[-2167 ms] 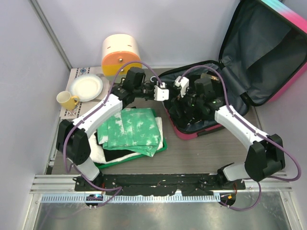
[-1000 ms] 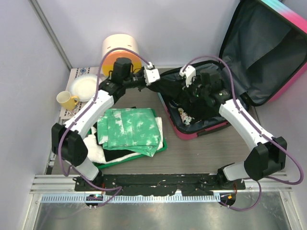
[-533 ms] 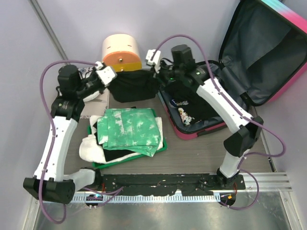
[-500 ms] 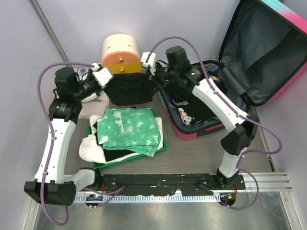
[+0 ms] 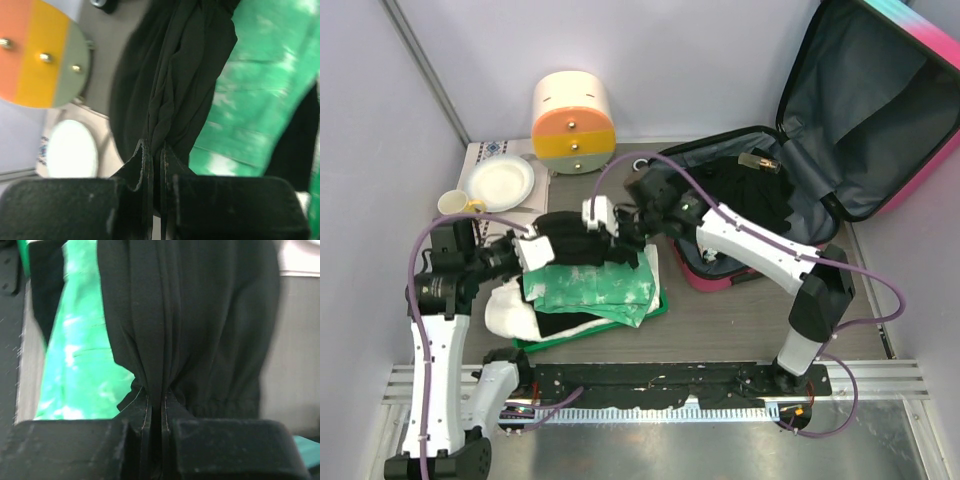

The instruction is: Open, take out, and arrange the luggage

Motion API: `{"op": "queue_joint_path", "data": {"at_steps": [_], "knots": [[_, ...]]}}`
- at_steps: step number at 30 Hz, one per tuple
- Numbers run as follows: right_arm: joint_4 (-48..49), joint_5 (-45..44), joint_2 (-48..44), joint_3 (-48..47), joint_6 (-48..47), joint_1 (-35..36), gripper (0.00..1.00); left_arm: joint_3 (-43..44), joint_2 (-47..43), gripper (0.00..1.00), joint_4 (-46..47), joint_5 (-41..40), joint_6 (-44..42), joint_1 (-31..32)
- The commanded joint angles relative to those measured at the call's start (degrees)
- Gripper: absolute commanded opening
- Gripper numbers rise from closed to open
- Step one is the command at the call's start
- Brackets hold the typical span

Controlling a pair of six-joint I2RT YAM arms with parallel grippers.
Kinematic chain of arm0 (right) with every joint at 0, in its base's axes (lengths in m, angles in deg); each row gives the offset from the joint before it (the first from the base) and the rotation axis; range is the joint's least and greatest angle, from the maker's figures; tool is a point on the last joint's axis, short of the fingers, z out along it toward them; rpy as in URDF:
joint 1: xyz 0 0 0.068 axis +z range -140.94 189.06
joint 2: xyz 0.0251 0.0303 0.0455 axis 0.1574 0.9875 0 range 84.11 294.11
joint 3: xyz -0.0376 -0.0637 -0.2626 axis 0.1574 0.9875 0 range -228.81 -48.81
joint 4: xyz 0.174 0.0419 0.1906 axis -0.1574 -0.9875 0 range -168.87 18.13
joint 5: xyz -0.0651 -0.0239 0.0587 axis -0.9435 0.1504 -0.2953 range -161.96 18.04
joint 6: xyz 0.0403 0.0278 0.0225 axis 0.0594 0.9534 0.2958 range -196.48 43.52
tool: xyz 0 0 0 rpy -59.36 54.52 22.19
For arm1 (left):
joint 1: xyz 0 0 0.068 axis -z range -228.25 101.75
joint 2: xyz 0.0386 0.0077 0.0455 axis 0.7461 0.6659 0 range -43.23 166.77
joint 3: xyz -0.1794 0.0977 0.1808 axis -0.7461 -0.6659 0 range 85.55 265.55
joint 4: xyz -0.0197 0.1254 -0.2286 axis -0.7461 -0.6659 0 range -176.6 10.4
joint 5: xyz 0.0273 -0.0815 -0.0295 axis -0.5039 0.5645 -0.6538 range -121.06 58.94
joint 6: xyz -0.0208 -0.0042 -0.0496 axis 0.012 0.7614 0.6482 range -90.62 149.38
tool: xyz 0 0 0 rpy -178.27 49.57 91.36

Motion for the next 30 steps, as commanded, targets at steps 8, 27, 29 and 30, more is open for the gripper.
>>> {"op": "queue_joint_path", "data": {"at_steps": [8,27,29,30], "knots": [[-3.0,-4.6,-4.4,12.0,-5.4,6.7,0.04,-4.8,1.3,0.07,-33.3,-3.1,-23.8,-1.4],[-10.7,7.8,-9.7,-3.1,3.8,-2.7,0.82,25.8,13.4,0.86,-36.9,7.8,2.8,-1.3],[-7.6,8.8,-10.3,-3.4,10.1,-6.7,0.82,27.6,14.3,0.85,-29.9,9.0,9.2,-1.4],[-6.2,7.9,-10.3,-3.1,12.3,-11.2,0.82,27.6,14.7,0.85,-27.5,9.3,14.0,-1.4]]}}
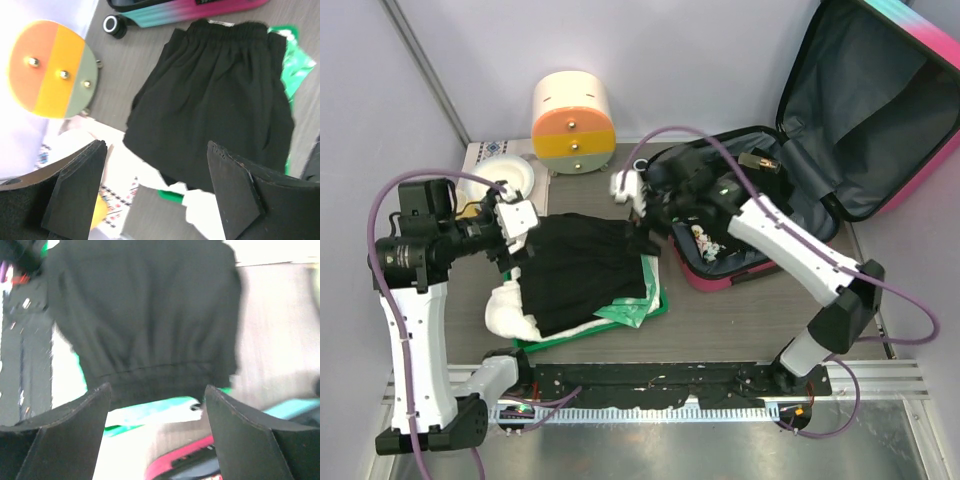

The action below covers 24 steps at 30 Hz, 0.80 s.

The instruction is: Open, take out, and arrange the luggage

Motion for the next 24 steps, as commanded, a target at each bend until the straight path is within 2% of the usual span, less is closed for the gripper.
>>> {"op": "queue_joint_path", "data": {"at_steps": [1,3,6,7,9,11,13,16,17,19,24], "knots": [[6.6,0.4,-3.8,-2.1,12.2,-11.6,0.81,1.2,2.8,0.85,-3.6,5.7,20.3,-0.1],[8.3,-6.9,-2.7,-1.2,15.7,-17.4,0.79,0.6,3.2,0.85,1.7,5.3,24.5,0.8],[8.1,-17.8,-1.0,0.6,19.1,-21.1,0.71,-0.9,3.7,0.83,7.0,1.9,27.4,3.6],[7.6,-18.9,-0.6,3.0,19.7,-23.3,0.70,-1.5,3.9,0.83,8.8,0.0,30.4,6.6],[7.6,-22.0,-0.8,6.2,20.3,-24.5,0.70,-3.8,4.6,0.81,14.7,-5.2,33.6,10.0],[8.3,-24.4,-1.0,11.0,20.4,-24.8,0.70,-4.7,6.9,0.79,18.8,-15.0,36.7,16.5],[9.2,-27.3,-0.3,14.1,22.3,-24.8,0.71,-4.6,8.7,0.79,20.4,-18.8,38.7,21.0],[11.2,-30.9,0.9,17.1,27.3,-24.8,0.75,-3.1,12.5,0.79,22.7,-18.0,42.3,23.4],[11.6,-31.0,1.2,17.9,28.2,-24.7,0.86,-2.8,13.9,0.79,24.0,-17.8,43.7,23.8],[13.1,-31.7,1.2,20.7,30.4,-24.0,0.88,-2.3,15.4,0.78,25.2,-17.5,44.8,24.8],[17.0,-40.3,1.9,25.3,32.2,-19.3,0.90,-3.4,19.1,0.79,29.4,-17.5,47.1,27.0]]}}
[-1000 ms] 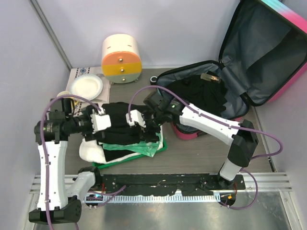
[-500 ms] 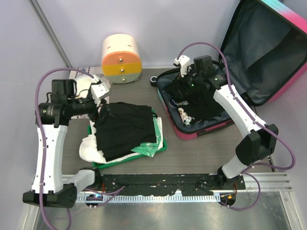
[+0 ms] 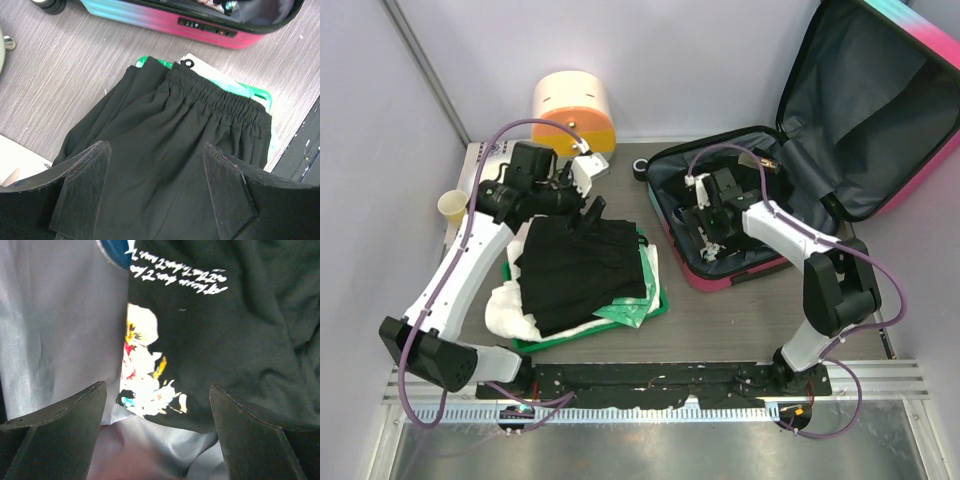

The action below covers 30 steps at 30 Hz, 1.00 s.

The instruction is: Open, take out, and arrange the luggage

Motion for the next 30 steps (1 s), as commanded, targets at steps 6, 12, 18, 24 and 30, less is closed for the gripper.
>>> {"op": "queue_joint_path", "data": {"at_steps": [6,12,18,24,30], "knots": [[7.2,-14.9,3.9,2.4,6.1,5.2,0.90,2.3,4.6,0.78,7.3,0.5,4.2,4.2],[5.3,-12.7,5.2,1.1,3.0,4.6,0.50,3.1,7.0,0.78,8.6,0.7,4.3,5.7],[-1.4,-0.6,0.3,-5.6,-6.0,-1.2,0.01,3.8,9.3,0.78,11.6,1.1,1.6,6.1],[-7.0,9.8,-6.5,-10.9,-16.6,-7.9,0.01,8.8,15.5,0.79,20.5,2.7,-0.4,6.2],[-11.7,14.2,-9.6,-14.9,-24.2,-12.4,0.01,12.3,23.0,0.79,32.6,4.4,-0.8,8.1]]}}
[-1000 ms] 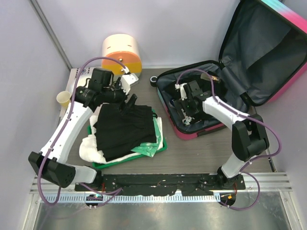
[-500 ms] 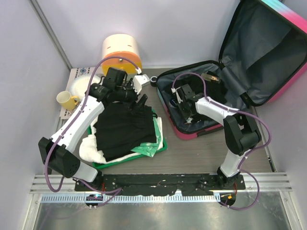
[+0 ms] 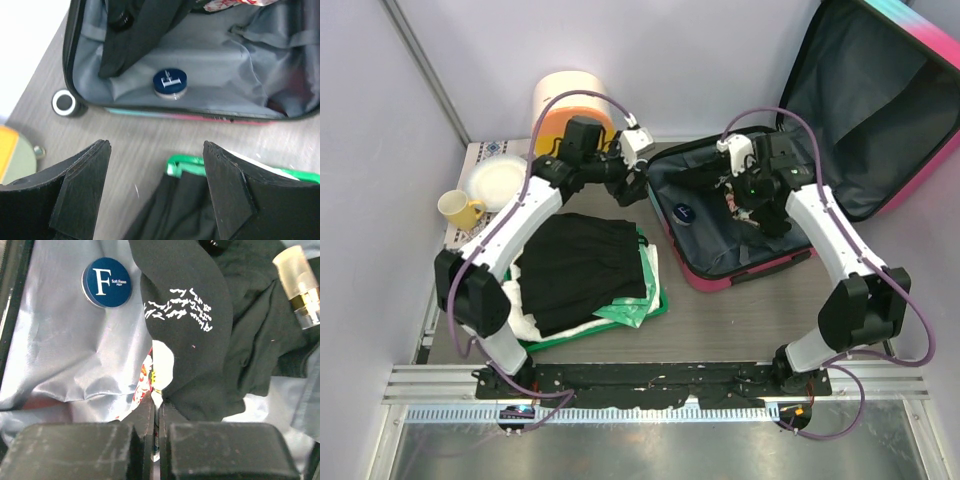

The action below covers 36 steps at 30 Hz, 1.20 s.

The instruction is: Open, take out, and arrange the luggage

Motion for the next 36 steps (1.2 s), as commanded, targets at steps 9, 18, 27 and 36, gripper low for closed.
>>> {"op": "queue_joint_path", "data": {"at_steps": [9,18,27,36], "knots": [[-7.0,11.2,-5.1,-8.6,-8.2,-6.2,0.01,0.6,12.8,0.80,29.8,-1.8,-6.5,8.4],[-8.1,13.7,-6.3,-11.5,-8.0,-9.5,0.01,6.0,24.9,0.79,34.9,2.1,-4.8,10.4],[-9.7,15.4,-8.0,-12.8,-9.2,-11.9,0.01,15.0,36.8,0.72,37.9,-1.4,-0.6,11.6],[-9.7,16.6,-7.6,-17.3,-9.5,-16.5,0.01,16.5,34.3,0.00,38.7,-1.3,4.3,11.1]]}}
